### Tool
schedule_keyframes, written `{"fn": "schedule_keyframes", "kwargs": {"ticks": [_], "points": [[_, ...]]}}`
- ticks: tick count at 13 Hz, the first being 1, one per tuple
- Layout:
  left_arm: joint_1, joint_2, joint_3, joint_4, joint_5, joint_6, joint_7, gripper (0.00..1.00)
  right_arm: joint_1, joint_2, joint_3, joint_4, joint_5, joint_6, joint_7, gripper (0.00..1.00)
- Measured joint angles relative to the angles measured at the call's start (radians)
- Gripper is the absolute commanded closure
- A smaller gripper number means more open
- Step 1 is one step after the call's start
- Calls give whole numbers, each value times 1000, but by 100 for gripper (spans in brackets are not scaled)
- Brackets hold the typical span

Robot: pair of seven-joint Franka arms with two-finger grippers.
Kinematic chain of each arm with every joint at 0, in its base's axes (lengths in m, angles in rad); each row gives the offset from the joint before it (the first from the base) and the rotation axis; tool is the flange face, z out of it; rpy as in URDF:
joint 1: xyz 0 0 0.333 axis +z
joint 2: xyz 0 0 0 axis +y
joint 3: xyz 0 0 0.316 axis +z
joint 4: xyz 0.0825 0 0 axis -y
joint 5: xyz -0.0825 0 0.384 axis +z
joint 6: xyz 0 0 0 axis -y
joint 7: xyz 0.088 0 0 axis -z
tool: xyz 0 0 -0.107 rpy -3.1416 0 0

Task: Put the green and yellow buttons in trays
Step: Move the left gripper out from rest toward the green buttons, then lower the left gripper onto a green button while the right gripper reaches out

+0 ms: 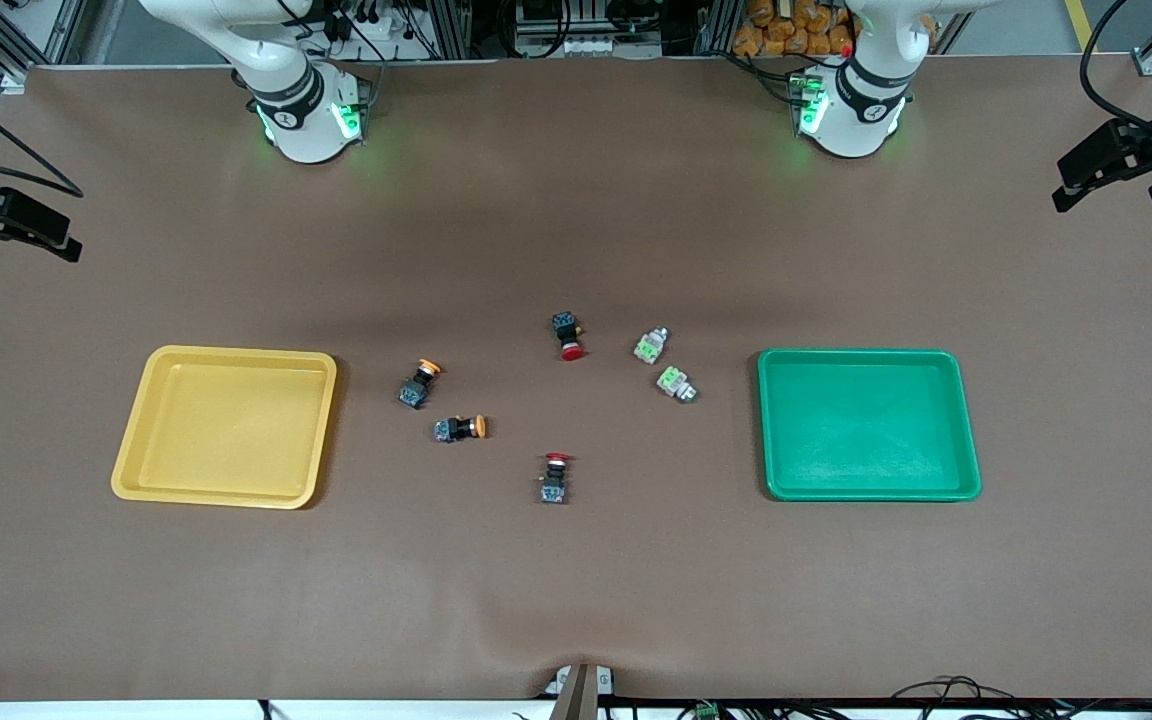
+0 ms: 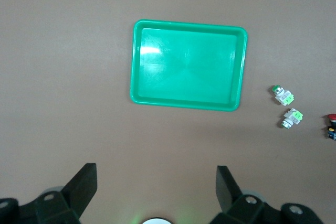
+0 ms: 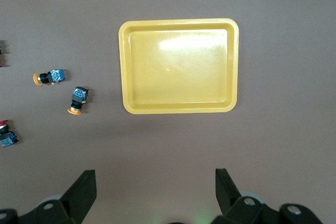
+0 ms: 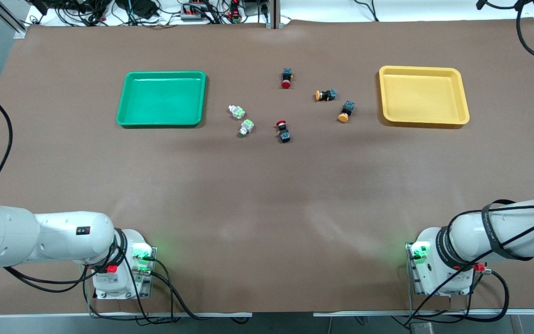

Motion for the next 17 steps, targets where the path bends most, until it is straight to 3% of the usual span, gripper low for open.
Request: {"fn": "schedule_keyframes", "kwargs": {"ticks": [10, 17], "points": [[0, 15, -17, -23, 0, -45, -23, 0, 3, 0, 0, 0, 0, 2, 0, 0], [-4, 74, -152, -179, 0, 197, -240, 0, 7, 5, 1, 0, 1, 6, 0, 0]]}}
